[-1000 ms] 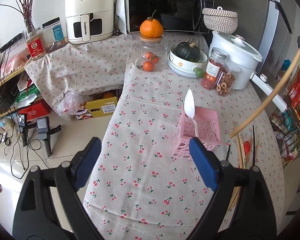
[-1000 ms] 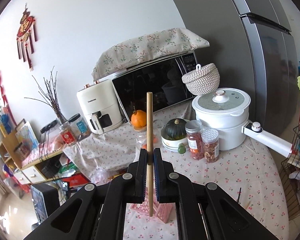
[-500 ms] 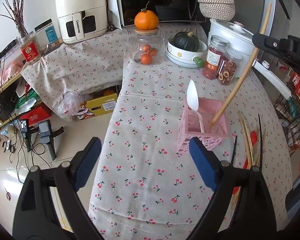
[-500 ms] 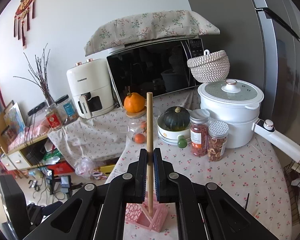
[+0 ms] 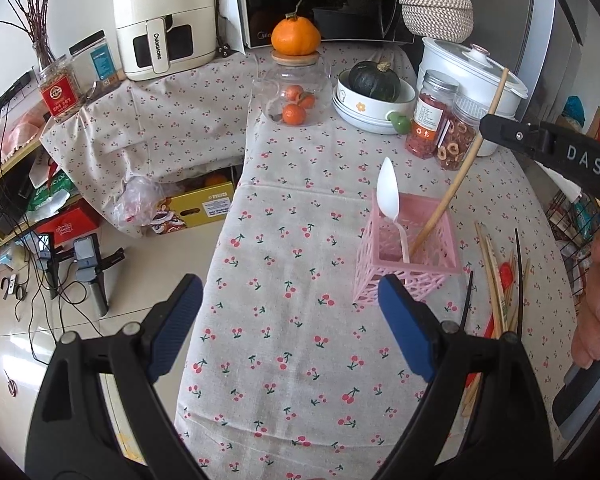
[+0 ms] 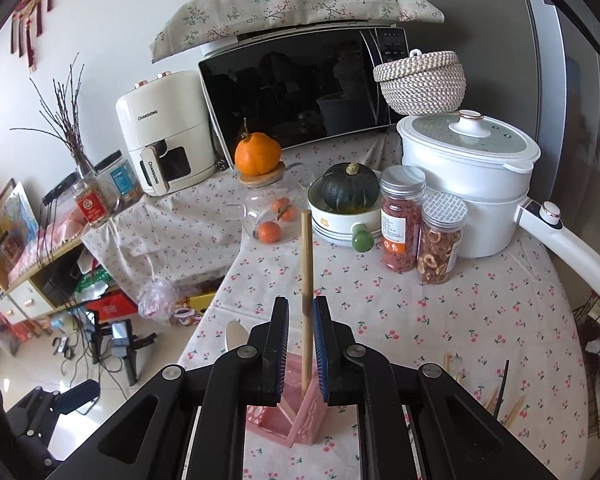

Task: Organize utensils
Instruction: 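Insert the wooden chopstick into the pink basket and open the right tool, then grasp a black chopstick from the pile with the left tool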

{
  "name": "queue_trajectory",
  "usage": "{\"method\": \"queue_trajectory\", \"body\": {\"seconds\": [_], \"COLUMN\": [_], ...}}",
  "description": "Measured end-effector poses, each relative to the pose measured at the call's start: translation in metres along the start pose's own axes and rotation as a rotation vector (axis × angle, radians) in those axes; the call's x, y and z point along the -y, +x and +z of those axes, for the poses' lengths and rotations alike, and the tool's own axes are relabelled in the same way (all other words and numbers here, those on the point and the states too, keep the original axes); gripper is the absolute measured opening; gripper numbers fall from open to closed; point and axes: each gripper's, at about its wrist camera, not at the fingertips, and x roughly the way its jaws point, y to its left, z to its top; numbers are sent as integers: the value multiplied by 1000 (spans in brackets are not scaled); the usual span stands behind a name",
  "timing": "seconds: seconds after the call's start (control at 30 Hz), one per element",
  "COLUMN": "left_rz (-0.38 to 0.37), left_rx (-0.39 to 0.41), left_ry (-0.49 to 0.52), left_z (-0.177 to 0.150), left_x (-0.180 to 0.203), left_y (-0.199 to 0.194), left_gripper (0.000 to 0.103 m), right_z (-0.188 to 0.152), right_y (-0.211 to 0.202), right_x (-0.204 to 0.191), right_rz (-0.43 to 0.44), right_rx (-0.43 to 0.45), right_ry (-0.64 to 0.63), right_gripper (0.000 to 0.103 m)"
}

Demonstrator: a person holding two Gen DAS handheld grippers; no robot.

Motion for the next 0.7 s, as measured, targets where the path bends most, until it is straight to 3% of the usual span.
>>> {"method": "queue_trajectory", "body": {"seconds": [0.1, 0.23, 0.43, 0.7], "left_rz": [-12, -30, -54, -106], "left_rx": [0, 0, -3, -75], "left_ry": [-2, 6, 48, 102], "left_z": [0, -2, -9, -22], "left_x": [1, 6, 19, 44], "left_y": [-2, -5, -11, -5], "left_gripper": [89, 89, 90, 95], "right_z": [2, 1, -17, -49], "right_y": [-16, -38, -68, -91], "right_x": [5, 16, 49, 105], "right_rz": [3, -5, -71, -148], "right_rx": [19, 16, -23, -126], "right_ry": [8, 29, 61, 157], "right_gripper": [40, 44, 59, 79]}}
